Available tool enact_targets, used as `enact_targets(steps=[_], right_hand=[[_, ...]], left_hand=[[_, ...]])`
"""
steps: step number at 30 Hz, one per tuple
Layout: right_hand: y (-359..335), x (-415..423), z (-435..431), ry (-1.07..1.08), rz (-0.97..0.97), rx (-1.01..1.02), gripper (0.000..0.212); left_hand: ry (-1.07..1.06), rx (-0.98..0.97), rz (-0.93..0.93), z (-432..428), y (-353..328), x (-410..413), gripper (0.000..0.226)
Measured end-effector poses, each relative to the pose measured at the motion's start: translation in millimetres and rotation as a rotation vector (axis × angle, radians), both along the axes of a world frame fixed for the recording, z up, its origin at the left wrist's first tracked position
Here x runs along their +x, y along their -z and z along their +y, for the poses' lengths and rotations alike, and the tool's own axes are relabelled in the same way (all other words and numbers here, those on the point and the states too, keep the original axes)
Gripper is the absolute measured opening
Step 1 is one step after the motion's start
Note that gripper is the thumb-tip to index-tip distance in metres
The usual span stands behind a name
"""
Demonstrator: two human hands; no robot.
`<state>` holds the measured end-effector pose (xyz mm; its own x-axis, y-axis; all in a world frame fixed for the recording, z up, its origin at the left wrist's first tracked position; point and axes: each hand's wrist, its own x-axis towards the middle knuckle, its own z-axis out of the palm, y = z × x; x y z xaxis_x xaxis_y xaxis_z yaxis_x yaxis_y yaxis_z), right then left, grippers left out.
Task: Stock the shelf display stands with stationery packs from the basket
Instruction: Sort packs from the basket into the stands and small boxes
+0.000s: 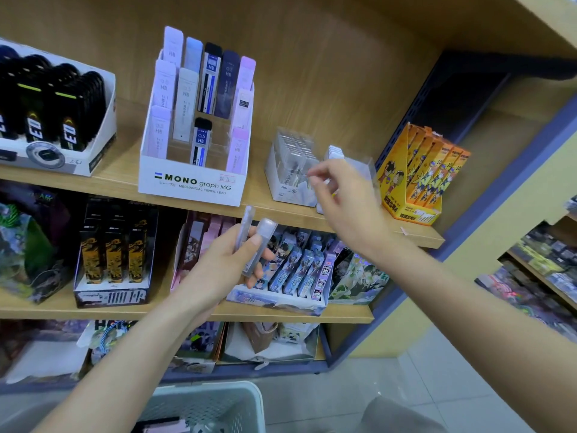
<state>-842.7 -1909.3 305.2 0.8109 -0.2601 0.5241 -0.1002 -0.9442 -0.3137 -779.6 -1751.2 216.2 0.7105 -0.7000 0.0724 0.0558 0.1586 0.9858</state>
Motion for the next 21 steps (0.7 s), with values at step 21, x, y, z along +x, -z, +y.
enact_targets(steps=[21], right_hand=[[-40, 15, -46, 0.149, -0.283, 0.135, 0.009]], left_hand=[[-0.107, 0.057, 0.063, 5, -6, 2, 0.023]])
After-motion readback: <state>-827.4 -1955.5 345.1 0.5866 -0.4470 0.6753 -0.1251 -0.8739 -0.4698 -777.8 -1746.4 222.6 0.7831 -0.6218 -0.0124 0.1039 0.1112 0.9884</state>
